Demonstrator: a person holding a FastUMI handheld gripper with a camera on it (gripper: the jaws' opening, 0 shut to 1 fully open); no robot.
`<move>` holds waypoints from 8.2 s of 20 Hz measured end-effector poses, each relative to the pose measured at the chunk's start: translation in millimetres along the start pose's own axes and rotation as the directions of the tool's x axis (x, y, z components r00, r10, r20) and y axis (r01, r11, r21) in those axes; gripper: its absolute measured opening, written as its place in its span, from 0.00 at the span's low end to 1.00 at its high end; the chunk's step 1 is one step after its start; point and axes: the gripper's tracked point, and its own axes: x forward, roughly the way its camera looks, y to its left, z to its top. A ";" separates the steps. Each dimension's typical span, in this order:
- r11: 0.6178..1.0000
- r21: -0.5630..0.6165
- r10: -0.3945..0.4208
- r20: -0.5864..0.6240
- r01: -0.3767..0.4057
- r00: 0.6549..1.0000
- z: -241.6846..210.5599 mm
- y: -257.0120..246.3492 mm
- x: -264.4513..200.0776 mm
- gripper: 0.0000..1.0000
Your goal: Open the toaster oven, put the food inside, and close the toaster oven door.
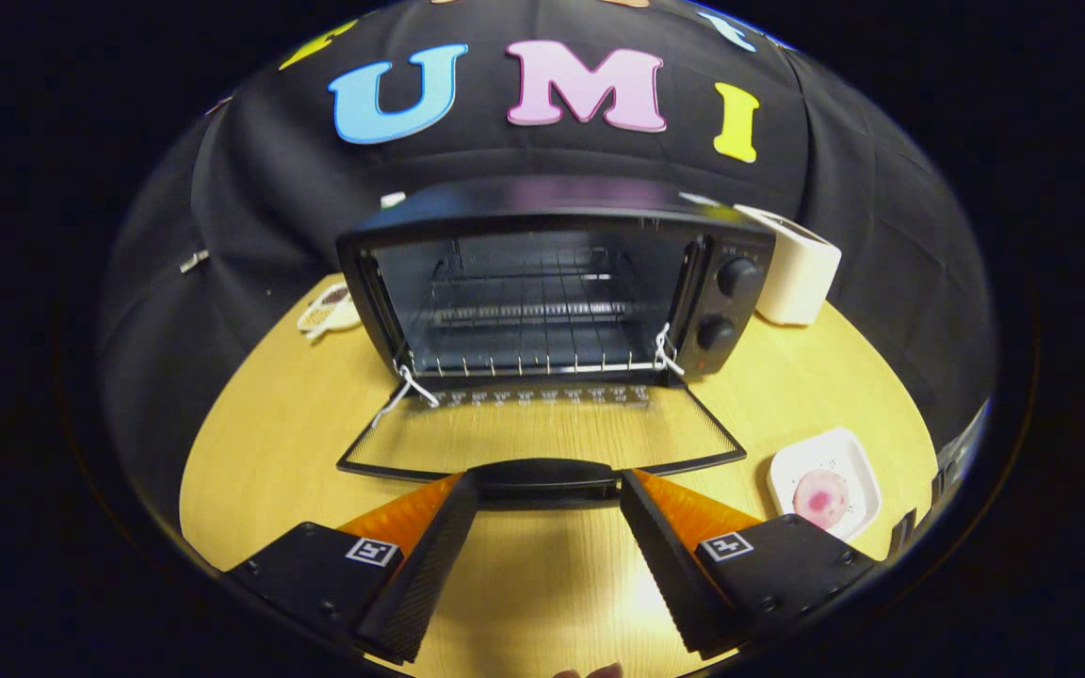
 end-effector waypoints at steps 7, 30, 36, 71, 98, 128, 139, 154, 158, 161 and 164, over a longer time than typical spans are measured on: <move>0.998 -0.024 0.057 -0.064 -0.059 0.996 -21.1 -1.7 -4.1 1.00; 0.987 0.011 0.149 -0.404 -0.158 0.902 -7.5 -295.6 -41.7 1.00; 0.989 0.078 0.149 -0.578 -0.127 0.802 -45.7 -345.7 3.9 0.96; 0.654 0.721 0.535 -0.227 -0.229 0.814 -8.4 -201.7 -52.6 0.05; 0.186 0.978 0.115 -0.119 0.096 0.986 62.1 -32.4 84.2 0.05; 0.840 0.520 0.202 -0.039 -0.152 0.979 93.0 -6.5 -7.9 0.98; 0.980 0.150 0.174 -0.327 -0.130 0.929 -40.8 12.7 -8.5 0.99; 1.000 -0.014 -0.008 -0.321 0.004 0.947 -60.4 0.9 57.7 0.98; 1.000 -0.002 0.000 -0.299 0.000 0.954 -56.6 0.7 50.7 0.98; 1.000 0.012 0.020 -0.265 -0.017 0.964 -49.3 1.4 39.8 0.98; 0.999 0.024 0.047 -0.225 -0.042 0.973 -38.8 1.5 27.9 0.99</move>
